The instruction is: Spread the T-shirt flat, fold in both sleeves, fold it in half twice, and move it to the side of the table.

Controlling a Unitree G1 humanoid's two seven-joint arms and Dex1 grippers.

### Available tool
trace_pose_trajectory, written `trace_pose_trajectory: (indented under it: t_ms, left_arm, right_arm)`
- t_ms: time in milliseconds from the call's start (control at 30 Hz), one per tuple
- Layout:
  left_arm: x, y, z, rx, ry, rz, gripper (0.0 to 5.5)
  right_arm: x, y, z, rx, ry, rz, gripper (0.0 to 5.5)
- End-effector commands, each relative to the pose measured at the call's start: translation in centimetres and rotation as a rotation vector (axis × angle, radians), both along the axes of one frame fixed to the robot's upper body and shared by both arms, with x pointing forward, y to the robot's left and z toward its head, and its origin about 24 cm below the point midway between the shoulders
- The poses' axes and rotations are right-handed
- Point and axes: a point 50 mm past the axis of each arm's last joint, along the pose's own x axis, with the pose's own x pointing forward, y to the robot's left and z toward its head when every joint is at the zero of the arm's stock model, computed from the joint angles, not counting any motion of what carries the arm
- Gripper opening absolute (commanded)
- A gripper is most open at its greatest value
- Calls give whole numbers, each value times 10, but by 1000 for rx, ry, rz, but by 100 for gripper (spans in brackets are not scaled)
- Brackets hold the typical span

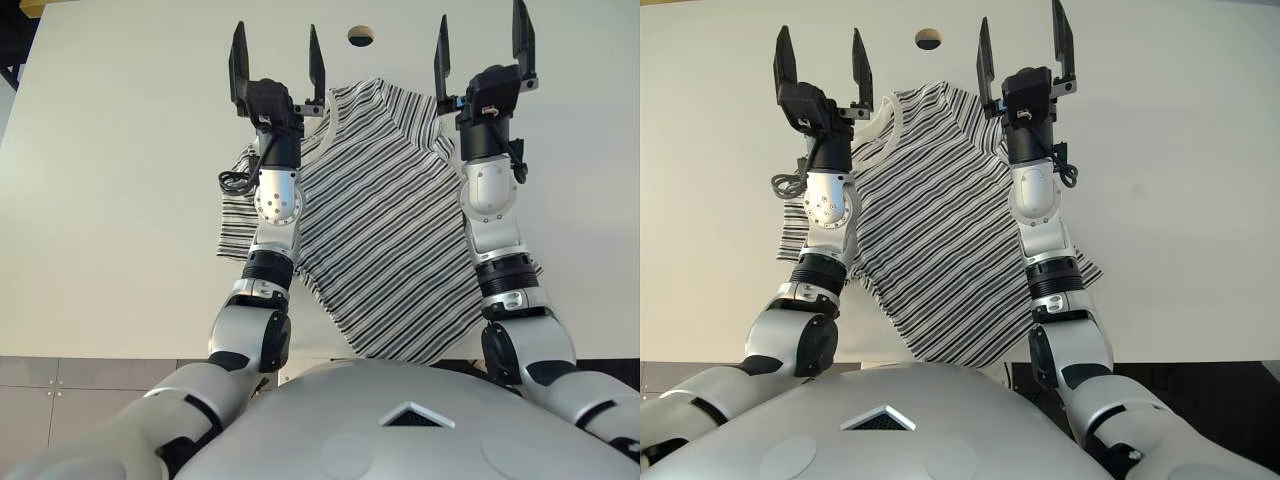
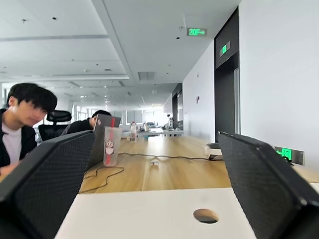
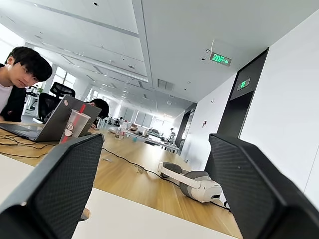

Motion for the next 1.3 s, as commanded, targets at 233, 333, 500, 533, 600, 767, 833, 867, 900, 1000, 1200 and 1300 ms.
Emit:
trace_pose_trajectory:
  t_ms: [233,333,500,533,600,767,833,867,900,1000,1200,1300]
  left_arm:
    - [1,0,-2,0,10,7,454]
    - [1,0,-1,-3,4,4,454]
    - [9,9,9,-21,-26,34,454]
    - [10,8,9,-22,-19,28,454]
    - [13,5,8,-24,-6,14,454]
    - [16,-1,6,-31,21,-22,454]
    - [17,-1,5,-30,24,-23,454]
    - [16,0,5,-30,24,-19,454]
    - [16,2,5,-29,20,-9,454]
    - [13,6,3,-26,11,21,454]
    - [13,3,-5,-16,68,2,454]
    - [12,4,-4,-31,64,0,454]
  right_arm:
    - [1,-2,-6,-33,37,-19,389]
    - [4,-9,-8,-33,72,-58,389]
    - [4,-30,18,-139,-33,-156,389]
    - [4,-33,21,-134,-43,-168,389]
    - [3,-35,21,-119,-44,-180,389]
    - [1,-31,11,-116,-15,-173,389]
    - [2,-29,7,-119,-3,-166,389]
    - [3,-26,6,-120,2,-157,389]
    - [4,-23,4,-122,6,-144,389]
    - [7,-15,-2,-121,29,-111,389]
    - [11,-11,-18,-78,108,-77,389]
    - [10,-7,-17,-135,83,-67,389]
